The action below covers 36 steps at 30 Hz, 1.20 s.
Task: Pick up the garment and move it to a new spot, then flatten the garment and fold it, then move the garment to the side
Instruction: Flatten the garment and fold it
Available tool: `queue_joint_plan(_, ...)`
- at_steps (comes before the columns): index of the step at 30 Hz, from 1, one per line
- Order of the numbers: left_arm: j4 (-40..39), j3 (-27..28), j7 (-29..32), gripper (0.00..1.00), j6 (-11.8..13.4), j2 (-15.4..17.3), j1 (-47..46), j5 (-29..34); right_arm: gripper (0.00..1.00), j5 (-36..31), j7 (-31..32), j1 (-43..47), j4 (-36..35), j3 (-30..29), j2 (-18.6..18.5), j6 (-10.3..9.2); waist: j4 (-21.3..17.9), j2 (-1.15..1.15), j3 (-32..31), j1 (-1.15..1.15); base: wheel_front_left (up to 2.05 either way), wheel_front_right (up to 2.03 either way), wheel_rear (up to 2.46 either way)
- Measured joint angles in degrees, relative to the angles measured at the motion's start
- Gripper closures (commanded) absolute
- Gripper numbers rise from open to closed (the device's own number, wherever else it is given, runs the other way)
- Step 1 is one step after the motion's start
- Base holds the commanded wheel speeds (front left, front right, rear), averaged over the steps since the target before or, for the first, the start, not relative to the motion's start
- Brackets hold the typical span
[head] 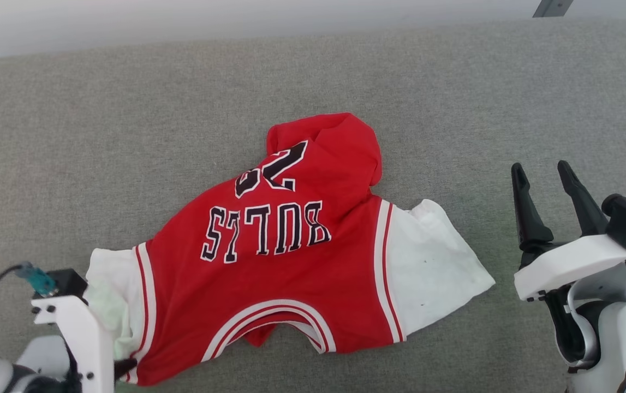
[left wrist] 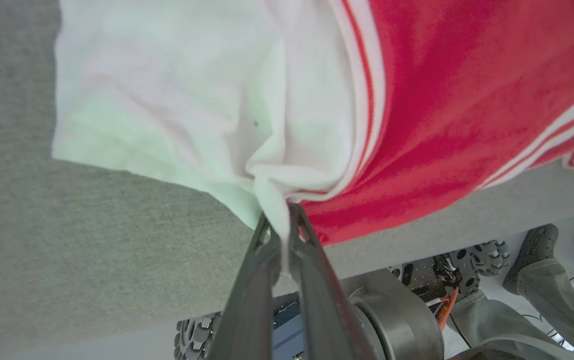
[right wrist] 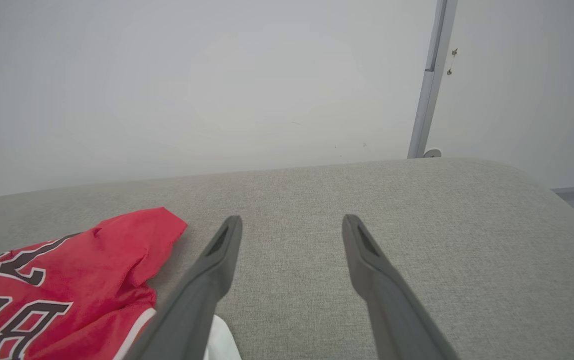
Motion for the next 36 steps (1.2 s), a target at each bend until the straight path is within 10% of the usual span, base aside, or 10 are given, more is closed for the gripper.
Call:
queue_joint_plan(13, 2.2, 4.8, -2.5, 0.0, -0.1, 5.8, -0.8, 0.4, 0.0, 0.8, 0.3, 2.3, -0.5, 0.8, -0.5, 0.0, -0.5, 0.0, -1.8, 0.0, 0.0, 0.0, 0.0)
queue_joint_plan(24, 19.2, 3.7, -10.4, 0.0, -10.0, -0.4, -5.5, 2.2, 0.0, 1.5, 2.1, 2.7, -2.0, 1.8, -1.0, 0.0, -1.6, 0.0, -0.1, 0.0, 0.0, 0.0, 0.0)
queue_joint_plan(36, 24.4, 4.4, -3.0, 0.0, -8.7, -3.6, -9.6, -3.0, 0.0, 2.5, 3.7, 3.7, -3.7, 2.7, -2.1, 0.0, -2.0, 0.01, 1.3, 0.0, 0.0, 0.0, 0.0)
